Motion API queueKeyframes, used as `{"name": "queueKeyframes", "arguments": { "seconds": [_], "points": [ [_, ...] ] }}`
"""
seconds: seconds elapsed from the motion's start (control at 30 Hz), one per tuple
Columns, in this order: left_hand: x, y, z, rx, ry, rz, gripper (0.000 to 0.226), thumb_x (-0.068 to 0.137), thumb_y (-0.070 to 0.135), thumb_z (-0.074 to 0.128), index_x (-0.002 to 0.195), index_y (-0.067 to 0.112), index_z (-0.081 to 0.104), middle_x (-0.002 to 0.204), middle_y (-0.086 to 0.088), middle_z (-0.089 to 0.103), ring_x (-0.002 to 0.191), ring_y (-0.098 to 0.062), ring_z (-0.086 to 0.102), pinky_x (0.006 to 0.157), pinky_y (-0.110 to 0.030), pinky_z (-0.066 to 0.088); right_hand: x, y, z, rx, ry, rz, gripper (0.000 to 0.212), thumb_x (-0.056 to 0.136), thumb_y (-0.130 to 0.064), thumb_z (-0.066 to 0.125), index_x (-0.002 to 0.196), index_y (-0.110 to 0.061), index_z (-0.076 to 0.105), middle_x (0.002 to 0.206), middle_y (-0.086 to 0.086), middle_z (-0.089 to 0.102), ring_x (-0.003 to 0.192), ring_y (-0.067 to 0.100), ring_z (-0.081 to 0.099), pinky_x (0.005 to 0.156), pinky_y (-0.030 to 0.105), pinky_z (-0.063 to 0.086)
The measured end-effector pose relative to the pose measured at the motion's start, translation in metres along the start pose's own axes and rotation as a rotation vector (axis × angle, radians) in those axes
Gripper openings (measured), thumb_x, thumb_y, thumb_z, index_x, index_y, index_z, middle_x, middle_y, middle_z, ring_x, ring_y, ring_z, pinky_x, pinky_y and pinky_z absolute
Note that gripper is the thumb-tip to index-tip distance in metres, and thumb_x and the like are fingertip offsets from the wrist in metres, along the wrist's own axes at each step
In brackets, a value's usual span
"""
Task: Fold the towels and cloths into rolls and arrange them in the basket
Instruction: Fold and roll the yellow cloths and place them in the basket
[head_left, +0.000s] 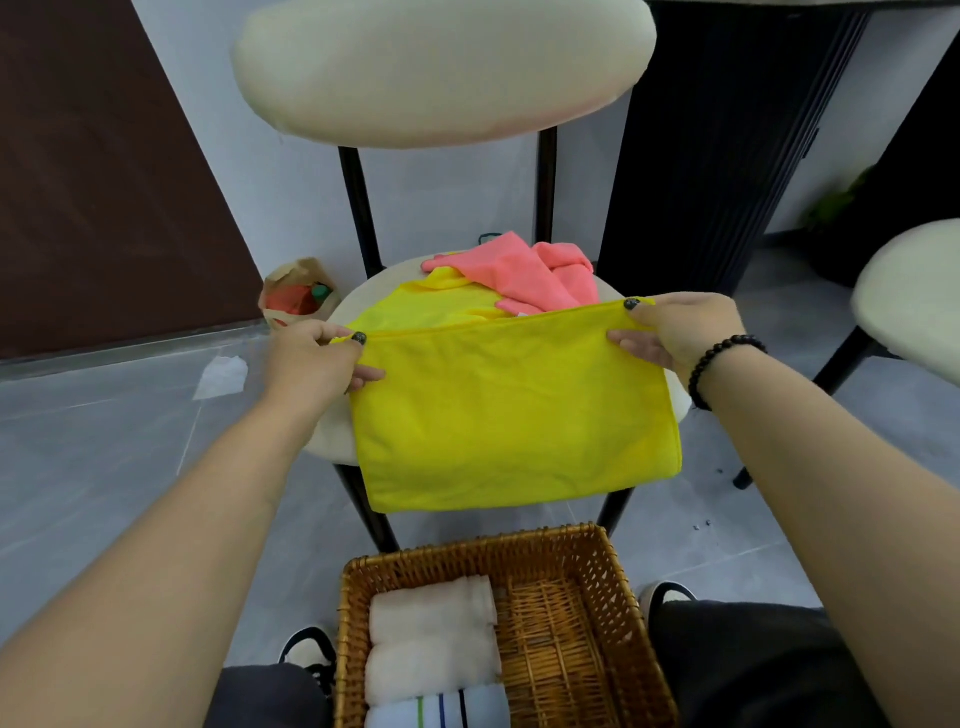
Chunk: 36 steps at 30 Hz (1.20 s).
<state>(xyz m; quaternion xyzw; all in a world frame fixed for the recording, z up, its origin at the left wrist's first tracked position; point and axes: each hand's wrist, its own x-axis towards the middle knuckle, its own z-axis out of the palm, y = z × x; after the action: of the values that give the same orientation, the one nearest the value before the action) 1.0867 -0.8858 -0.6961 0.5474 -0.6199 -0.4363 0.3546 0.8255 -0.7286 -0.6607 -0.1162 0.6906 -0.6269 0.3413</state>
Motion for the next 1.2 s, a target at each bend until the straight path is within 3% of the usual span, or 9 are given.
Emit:
{"name": "queueKeyframes", "arguments": {
  "seconds": [0.2,0.33,0.4,0.47,0.57,0.67,0.77,0.93,1.2],
  "points": [
    [0.001,-0.003,0.021,-0.174,0.009,-0.032,0.014,0.099,0.002,0.046,0.112,0.007,0.046,0.120,-0.013,0.054,0.062,-0.010,0.070,0.057,-0.020,0.058,0.023,0.014,0.018,0.122,0.061,-0.074,0.007,0.088,0.001,0.063,0.092,-0.004,0.061,0.086,0.010,0.064,0.077,0.022,0.070,0.066,0.029,0.060],
    [0.000,-0.014,0.031,-0.011,0.074,0.072,0.037,0.087,0.015,0.064,0.115,0.017,0.040,0.115,0.000,0.051,0.081,-0.021,0.068,0.076,-0.034,0.057,0.038,0.033,0.027,0.154,0.079,-0.039,0.015,0.084,0.002,0.067,0.098,-0.004,0.065,0.104,0.015,0.065,0.087,0.023,0.069,0.081,0.033,0.058],
    [-0.002,-0.016,0.034,0.232,0.150,0.203,0.051,0.079,0.019,0.068,0.122,0.015,0.041,0.128,-0.010,0.048,0.098,-0.024,0.059,0.081,-0.030,0.044,0.045,0.044,0.030,-0.085,0.132,-0.160,0.049,0.083,-0.006,0.070,0.129,-0.010,0.054,0.131,0.009,0.055,0.114,0.024,0.058,0.101,0.036,0.047],
    [-0.012,-0.015,0.040,0.382,0.153,0.433,0.043,0.085,0.007,0.060,0.124,0.010,0.042,0.143,-0.012,0.032,0.093,-0.016,0.050,0.075,-0.029,0.040,0.039,0.049,0.034,-0.285,0.136,-0.358,0.064,0.087,-0.006,0.063,0.145,-0.015,0.036,0.148,0.003,0.038,0.130,0.019,0.043,0.108,0.028,0.034],
    [-0.025,-0.015,0.055,0.525,-0.025,0.672,0.037,0.091,0.009,0.054,0.128,0.012,0.047,0.148,-0.007,0.035,0.116,-0.021,0.052,0.090,-0.038,0.044,0.020,0.058,0.049,-0.545,-0.032,-0.788,0.057,0.087,0.007,0.048,0.140,-0.013,0.042,0.144,-0.002,0.041,0.127,0.011,0.041,0.103,0.011,0.027],
    [-0.031,-0.022,0.070,0.816,-0.293,0.692,0.049,0.101,0.020,0.038,0.149,0.012,0.031,0.159,-0.003,0.023,0.148,-0.018,0.015,0.118,-0.036,0.014,0.008,0.075,0.064,-0.923,-0.353,-0.990,0.052,0.091,0.005,0.041,0.142,-0.009,0.042,0.149,0.004,0.038,0.140,0.016,0.031,0.114,0.021,0.018],
    [-0.027,-0.030,0.075,1.017,-0.353,0.687,0.061,0.097,0.036,0.009,0.154,0.015,0.012,0.162,0.002,0.006,0.149,-0.013,-0.003,0.119,-0.034,-0.001,0.010,0.088,0.067,-1.344,-0.474,-0.944,0.049,0.102,-0.013,0.029,0.151,-0.017,0.023,0.159,-0.003,0.015,0.147,0.013,0.006,0.120,0.035,0.006],
    [-0.023,-0.037,0.067,1.056,-0.344,0.674,0.082,0.080,0.054,-0.010,0.155,0.025,0.006,0.163,0.003,-0.002,0.149,-0.013,-0.007,0.120,-0.035,-0.003,0.022,0.087,0.055,-1.521,-0.394,-0.848,0.060,0.100,-0.048,0.013,0.153,-0.023,0.003,0.160,-0.009,-0.003,0.146,0.009,-0.007,0.120,0.039,-0.002],
    [-0.008,-0.048,0.042,1.009,-0.285,0.516,0.077,0.089,0.062,0.012,0.155,0.023,0.005,0.163,0.000,-0.001,0.149,-0.015,-0.004,0.120,-0.037,0.001,0.046,0.074,0.014,-1.563,-0.244,-0.645,0.082,0.089,-0.068,0.010,0.153,-0.019,-0.001,0.160,-0.004,-0.008,0.147,0.012,-0.006,0.120,0.042,-0.002]
  ]
}}
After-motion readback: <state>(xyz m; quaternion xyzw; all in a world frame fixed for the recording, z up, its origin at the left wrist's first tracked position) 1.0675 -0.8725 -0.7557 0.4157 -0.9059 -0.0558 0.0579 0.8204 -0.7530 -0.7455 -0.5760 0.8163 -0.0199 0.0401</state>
